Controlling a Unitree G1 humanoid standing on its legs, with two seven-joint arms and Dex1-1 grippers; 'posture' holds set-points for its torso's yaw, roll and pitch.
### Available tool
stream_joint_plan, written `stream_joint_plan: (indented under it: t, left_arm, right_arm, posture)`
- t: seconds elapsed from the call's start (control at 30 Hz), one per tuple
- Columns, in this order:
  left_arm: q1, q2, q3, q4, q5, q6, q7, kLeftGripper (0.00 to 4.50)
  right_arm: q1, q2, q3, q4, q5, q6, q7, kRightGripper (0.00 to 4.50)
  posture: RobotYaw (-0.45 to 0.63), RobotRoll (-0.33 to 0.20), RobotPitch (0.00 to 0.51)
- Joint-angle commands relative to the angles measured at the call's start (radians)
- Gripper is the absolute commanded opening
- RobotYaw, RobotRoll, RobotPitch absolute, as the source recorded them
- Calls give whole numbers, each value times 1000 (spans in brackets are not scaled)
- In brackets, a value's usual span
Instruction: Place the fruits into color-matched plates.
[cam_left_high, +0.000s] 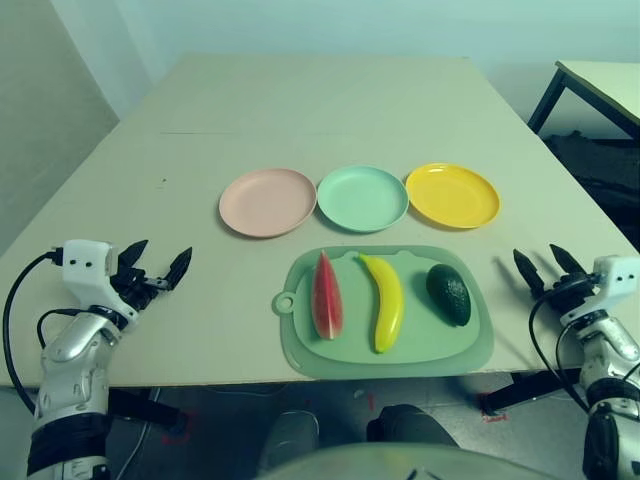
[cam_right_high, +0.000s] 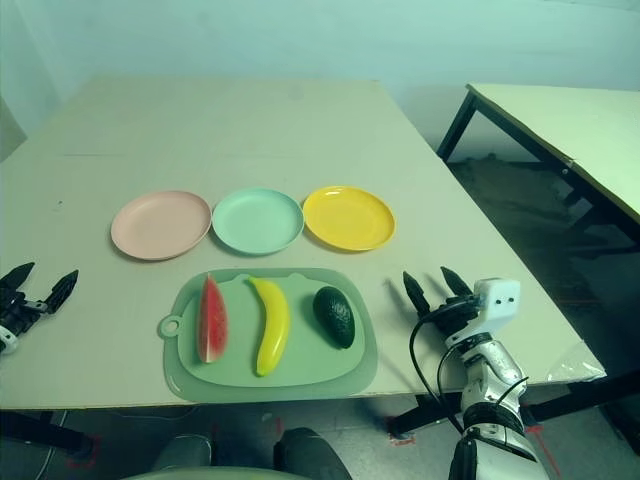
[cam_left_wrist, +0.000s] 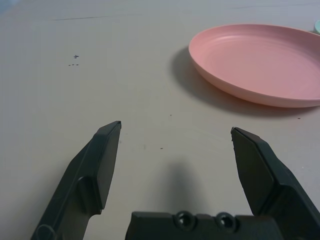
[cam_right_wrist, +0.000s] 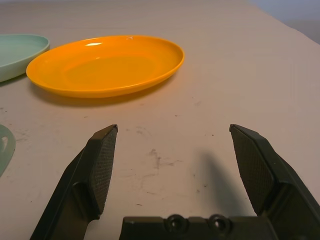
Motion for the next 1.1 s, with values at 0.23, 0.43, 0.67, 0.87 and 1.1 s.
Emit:
stream_joint_plan:
  t: [0.23,0.43,0.67,0.87,1.1]
  left_arm:
    - [-16,-22,-18,-27,2,13,13,4447]
    - [-24,-41,-20,-42,-13,27,16,4447]
    - [-68,-44,-28,-34,-69,38,-79,4447]
    - [-61,35,-71,-102,-159,81,-364,4447]
    - [-54,242,-214,-178,-139,61,-750,4447]
  right_arm:
    - [-29,-24,10,38,-17,4,9,4500]
    - [-13,-59,-7,23,-3,12,8,4500]
    - [16,-83,-42,-18,28,27,-15,4500]
    - [43,-130,-22,-145,21,86,18,4500]
    - [178,-286,133,-711,-65,273,100,4500]
  posture:
    - [86,0,23]
    - [47,0,21]
    - [11,0,31]
    - [-46,0,34]
    - [-120,0,42]
